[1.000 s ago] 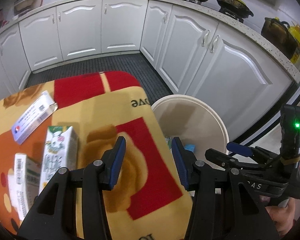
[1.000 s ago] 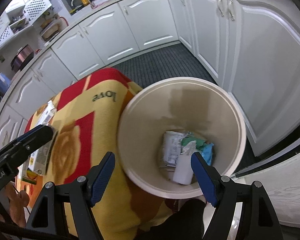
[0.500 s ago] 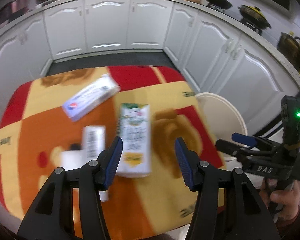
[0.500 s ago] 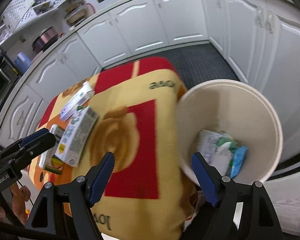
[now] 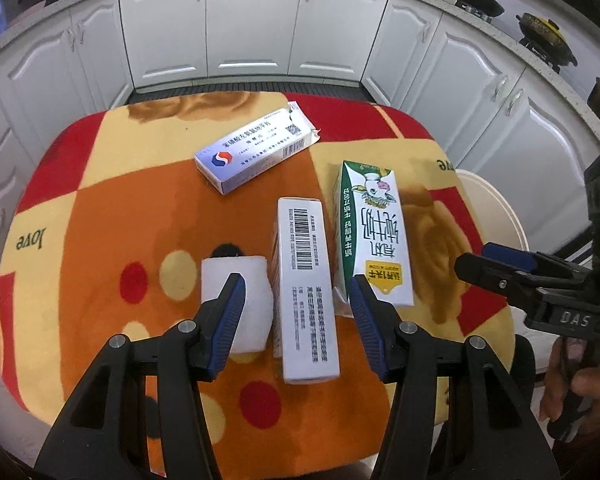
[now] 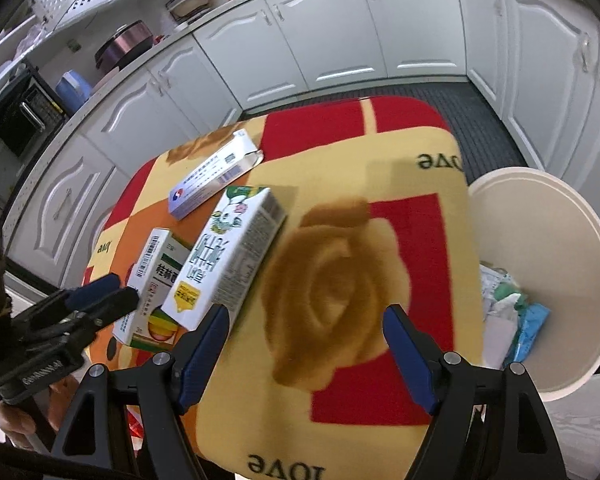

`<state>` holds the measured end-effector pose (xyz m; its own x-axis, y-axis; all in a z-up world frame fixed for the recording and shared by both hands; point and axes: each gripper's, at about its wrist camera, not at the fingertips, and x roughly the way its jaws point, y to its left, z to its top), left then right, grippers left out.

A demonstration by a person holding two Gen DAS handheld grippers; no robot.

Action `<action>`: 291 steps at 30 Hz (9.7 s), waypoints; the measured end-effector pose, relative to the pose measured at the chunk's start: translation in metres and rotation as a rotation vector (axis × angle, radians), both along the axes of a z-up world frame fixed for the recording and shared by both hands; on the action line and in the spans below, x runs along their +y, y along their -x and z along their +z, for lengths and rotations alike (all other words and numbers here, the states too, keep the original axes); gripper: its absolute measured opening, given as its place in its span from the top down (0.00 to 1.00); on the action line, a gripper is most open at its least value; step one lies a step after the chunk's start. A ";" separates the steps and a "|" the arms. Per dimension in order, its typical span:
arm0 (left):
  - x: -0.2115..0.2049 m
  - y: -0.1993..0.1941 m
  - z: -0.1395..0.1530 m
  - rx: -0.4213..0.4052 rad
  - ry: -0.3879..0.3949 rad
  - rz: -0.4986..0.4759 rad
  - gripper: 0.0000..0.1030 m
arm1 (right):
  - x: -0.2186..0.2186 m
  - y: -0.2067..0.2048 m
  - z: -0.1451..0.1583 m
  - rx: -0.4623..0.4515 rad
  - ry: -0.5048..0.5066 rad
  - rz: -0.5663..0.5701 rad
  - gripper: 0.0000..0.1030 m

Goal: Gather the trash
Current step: 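Grasp the white barcode box with the left tool while the right tool grasps the milk carton, then carry the white box and milk carton over the bucket with both tools, then open the left tool over the bucket while the right tool releases the carton, then move both empty tools back toward the table, then grasp the white sponge on the blanket with the left tool, then grasp the white medicine box with the right tool while the left tool holds the sponge, then carry the sponge and medicine box over the white bucket with both tools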

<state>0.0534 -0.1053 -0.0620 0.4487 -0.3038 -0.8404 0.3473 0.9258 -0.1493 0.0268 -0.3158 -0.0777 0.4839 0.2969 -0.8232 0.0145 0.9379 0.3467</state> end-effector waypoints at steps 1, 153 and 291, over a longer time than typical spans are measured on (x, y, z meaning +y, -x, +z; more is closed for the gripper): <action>-0.001 -0.001 -0.001 0.002 0.000 -0.003 0.49 | 0.001 -0.001 0.000 0.002 -0.002 -0.001 0.25; -0.117 0.020 0.011 -0.079 0.004 -0.086 0.44 | -0.100 0.041 0.007 -0.056 0.149 -0.224 0.25; -0.218 0.008 0.015 -0.065 0.023 -0.300 0.76 | -0.158 0.060 0.011 -0.092 0.194 -0.310 0.47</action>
